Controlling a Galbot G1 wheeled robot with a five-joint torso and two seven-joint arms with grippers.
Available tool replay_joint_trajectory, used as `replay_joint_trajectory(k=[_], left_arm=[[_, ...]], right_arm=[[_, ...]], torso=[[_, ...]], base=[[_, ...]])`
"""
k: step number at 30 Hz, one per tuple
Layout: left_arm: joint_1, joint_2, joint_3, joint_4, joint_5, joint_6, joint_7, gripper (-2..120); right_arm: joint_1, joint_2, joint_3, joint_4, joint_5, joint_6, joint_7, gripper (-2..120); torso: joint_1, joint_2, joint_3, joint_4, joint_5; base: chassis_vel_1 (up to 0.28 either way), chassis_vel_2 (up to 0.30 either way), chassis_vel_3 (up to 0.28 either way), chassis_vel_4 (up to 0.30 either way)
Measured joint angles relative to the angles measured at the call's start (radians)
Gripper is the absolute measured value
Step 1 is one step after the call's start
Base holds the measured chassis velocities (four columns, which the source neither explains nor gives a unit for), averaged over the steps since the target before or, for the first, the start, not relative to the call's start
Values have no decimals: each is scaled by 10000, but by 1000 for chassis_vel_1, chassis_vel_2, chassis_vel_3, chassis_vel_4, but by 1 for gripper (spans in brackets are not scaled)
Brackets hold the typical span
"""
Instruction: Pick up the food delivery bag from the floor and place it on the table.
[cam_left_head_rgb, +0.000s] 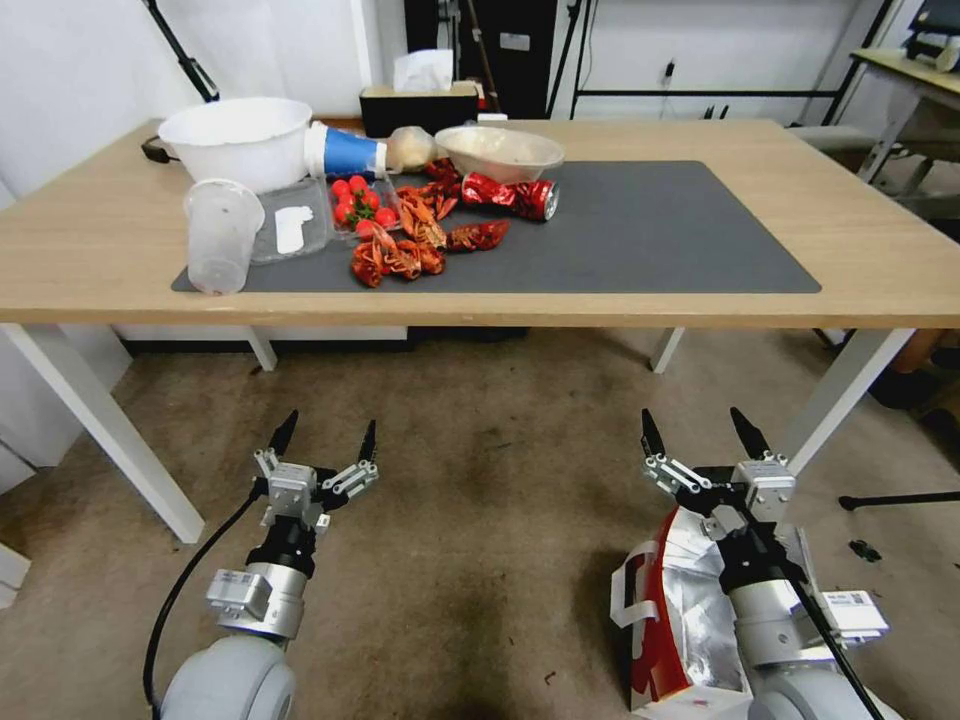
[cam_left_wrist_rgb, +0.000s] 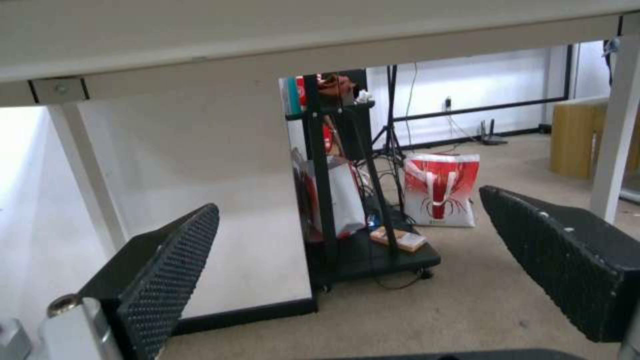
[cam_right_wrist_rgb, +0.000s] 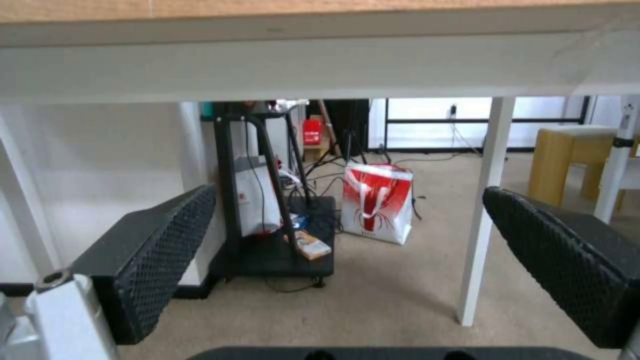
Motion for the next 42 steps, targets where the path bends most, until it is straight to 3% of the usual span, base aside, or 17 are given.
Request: replay_joint_trajectory(k=[42], left_arm=[[17, -9, 47, -48, 30, -54, 88, 98]], right_arm=[[70, 81, 237, 73, 128, 55, 137, 100]], torso=[[-456, -1684, -1223, 0, 1]], base=[[0, 0, 0, 0]])
